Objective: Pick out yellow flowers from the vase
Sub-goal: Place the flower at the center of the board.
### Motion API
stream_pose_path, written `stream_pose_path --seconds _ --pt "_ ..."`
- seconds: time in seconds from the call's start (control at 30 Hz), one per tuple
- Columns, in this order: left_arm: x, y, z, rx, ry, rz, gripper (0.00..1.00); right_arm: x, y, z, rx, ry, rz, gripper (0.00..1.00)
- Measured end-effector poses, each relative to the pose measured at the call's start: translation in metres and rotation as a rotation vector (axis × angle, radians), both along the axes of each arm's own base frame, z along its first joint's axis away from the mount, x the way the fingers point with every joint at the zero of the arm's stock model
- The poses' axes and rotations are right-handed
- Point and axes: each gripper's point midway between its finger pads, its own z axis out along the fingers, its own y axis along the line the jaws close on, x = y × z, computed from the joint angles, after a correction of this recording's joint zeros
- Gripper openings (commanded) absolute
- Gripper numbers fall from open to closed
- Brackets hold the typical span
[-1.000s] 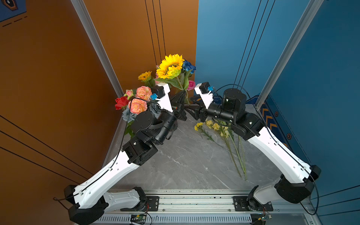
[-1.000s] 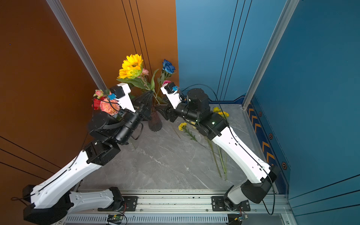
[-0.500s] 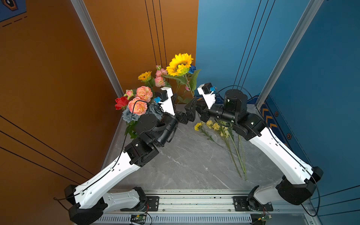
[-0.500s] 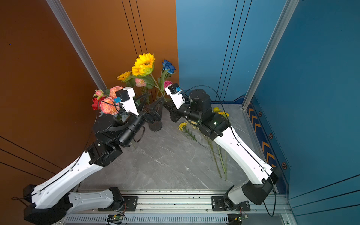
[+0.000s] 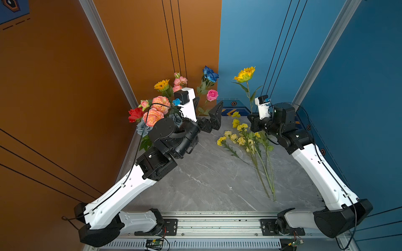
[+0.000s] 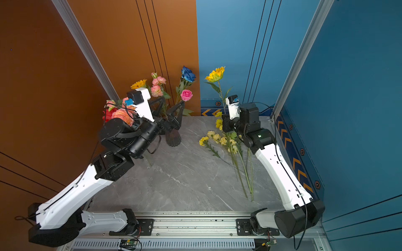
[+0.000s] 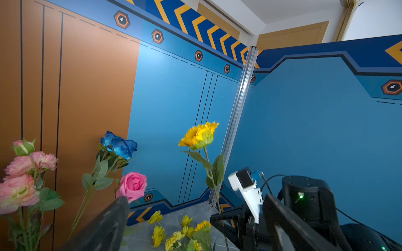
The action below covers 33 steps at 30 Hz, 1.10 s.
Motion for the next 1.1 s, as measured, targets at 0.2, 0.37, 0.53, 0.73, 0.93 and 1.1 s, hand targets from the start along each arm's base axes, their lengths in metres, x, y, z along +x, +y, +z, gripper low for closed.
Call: stream_pose_path --seconds 0.2,0.37,0.53,0.73,0.93,1.1 --pt "0.006 -0.005 0.029 -0.013 -0.025 0.017 0.98 0.027 -0.029 -0.071 -0.020 0.179 -0.120 0.00" --pt "0.019 -0.020 0.020 0.011 0.000 0.020 0.98 0.047 -0.033 -0.130 -0.068 0.312 -0.150 0.00" --pt "0.031 -0.032 0.002 0.050 0.038 0.032 0.98 0.053 -0.037 -0.185 -0.136 0.442 -0.175 0.00" --pt "0.035 -0.032 -0.007 0.062 0.053 0.051 0.98 0.044 -0.052 -0.225 -0.248 0.527 -0.212 0.00" --pt "0.041 -0.036 -0.034 0.092 0.094 0.059 0.98 0.040 -0.062 -0.246 -0.328 0.576 -0.235 0.05" --pt "0.045 -0.035 -0.052 0.098 0.125 0.079 0.98 0.037 -0.064 -0.260 -0.378 0.608 -0.244 0.12"
